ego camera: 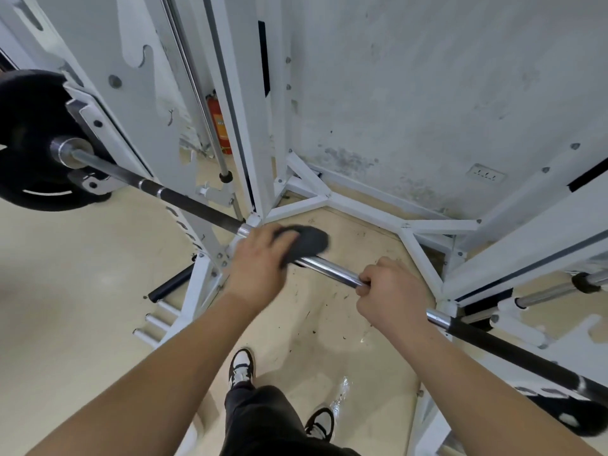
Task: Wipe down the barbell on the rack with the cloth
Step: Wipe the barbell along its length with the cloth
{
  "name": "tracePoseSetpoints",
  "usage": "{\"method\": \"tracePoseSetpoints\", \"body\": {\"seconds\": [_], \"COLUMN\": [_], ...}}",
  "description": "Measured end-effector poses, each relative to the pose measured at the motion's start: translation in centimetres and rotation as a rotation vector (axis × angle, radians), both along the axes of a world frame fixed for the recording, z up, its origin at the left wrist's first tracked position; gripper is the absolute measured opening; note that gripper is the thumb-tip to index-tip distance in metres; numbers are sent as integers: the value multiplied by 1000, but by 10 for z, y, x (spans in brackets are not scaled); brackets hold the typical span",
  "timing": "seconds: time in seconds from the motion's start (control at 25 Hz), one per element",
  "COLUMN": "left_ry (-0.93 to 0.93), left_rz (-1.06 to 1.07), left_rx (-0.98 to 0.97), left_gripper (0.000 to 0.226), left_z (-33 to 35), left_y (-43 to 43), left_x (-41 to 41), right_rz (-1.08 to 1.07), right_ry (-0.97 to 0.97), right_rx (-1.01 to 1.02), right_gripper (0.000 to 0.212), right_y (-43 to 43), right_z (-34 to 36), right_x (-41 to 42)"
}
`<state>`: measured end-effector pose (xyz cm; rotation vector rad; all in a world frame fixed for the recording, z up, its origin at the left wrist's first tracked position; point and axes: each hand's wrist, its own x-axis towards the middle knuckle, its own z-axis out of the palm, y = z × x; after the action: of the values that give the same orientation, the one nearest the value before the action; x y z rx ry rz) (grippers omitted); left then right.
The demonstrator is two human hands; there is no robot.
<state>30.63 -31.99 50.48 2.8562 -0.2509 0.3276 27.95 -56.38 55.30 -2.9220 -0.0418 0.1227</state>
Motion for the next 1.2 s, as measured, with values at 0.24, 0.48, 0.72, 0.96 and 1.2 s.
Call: {"method": "tracePoseSetpoints", "body": {"seconds": [0.24,0.48,0.72,0.96,1.2], "left_ry": [46,152,206,232,233], "left_rz": [-53,219,-397,-142,-521], "left_rx": [-48,-47,30,79,87], "left_gripper": [61,59,62,53,70], "left_z": [10,22,30,38,35], "left_y": [-67,-55,-147,-200,-229], "left_x": [-29,-14,-48,-51,-59], "right_rz": [-2,-98,-191,-338,-346], "right_ry": [5,151,138,85,50], "right_rx": [46,197,-59,96,35], "right_gripper": [12,39,15,14,9], "right_y": [-5,-79,-134,-147,-146], "right_z": [0,18,14,13,7], "right_x": [0,-29,-66,-68,-72]}}
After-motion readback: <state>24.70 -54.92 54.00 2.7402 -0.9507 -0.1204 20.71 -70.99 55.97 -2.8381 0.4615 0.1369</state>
